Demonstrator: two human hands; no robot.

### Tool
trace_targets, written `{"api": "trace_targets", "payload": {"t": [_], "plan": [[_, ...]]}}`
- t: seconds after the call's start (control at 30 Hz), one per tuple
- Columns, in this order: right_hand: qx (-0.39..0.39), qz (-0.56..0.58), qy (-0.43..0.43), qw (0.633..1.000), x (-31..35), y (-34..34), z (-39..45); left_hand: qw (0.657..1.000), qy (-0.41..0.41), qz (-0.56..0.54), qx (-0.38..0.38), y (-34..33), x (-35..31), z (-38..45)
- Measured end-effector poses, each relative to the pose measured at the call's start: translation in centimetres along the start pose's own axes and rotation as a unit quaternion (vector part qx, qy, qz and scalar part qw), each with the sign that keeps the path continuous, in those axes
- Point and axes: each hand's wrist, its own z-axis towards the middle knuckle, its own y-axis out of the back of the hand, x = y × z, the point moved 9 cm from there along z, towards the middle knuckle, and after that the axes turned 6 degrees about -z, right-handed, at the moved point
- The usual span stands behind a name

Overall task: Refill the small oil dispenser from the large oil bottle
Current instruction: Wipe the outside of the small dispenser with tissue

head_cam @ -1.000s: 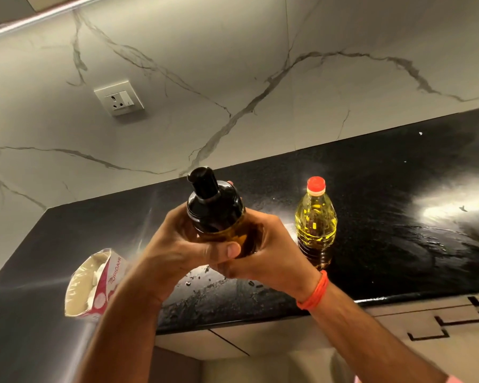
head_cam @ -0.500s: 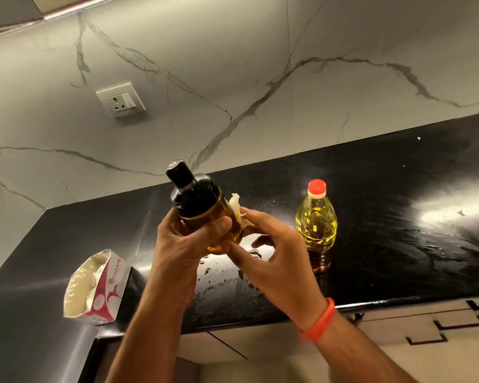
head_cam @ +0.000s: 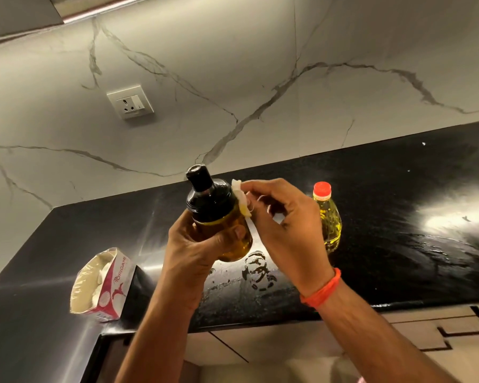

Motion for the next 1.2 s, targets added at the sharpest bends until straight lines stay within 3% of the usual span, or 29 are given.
{"api": "trace_targets", "payload": {"t": [0.17,0.5,0.7,0.87,1.07,1.2], "plan": [[-0.030,-0.012,0.071,0.997,2.5,-0.4,-1.6,1.000,0.007,-0.010,-0.007,0.1,0.3,-0.3],[-0.011,-0.082,0.194,0.977,6.0,-0.9,-2.0,1.000,-0.016,-0.008,0.002,-0.5,-0.6,-0.6],[-0.041,-0.060,0.128,0.989,3.8,-0.1,-0.1,1.000,0.001,0.001,-0.010,-0.1,-0.5,-0.4],[0.105,0.085,-0.050,0.990,0.0,-1.6,1.9,1.000,0.012,-0.014,0.012,-0.7,-0.2,-0.9],[0.215,0.058,-0.044,0.974,0.4,-2.0,3.1,0.999,0.007,-0.022,0.039,-1.7,-0.6,-1.6],[0.179,0.088,-0.064,0.978,0.1,-1.4,2.6,0.999,0.005,-0.029,0.030,-1.8,-0.7,-1.6]]}}
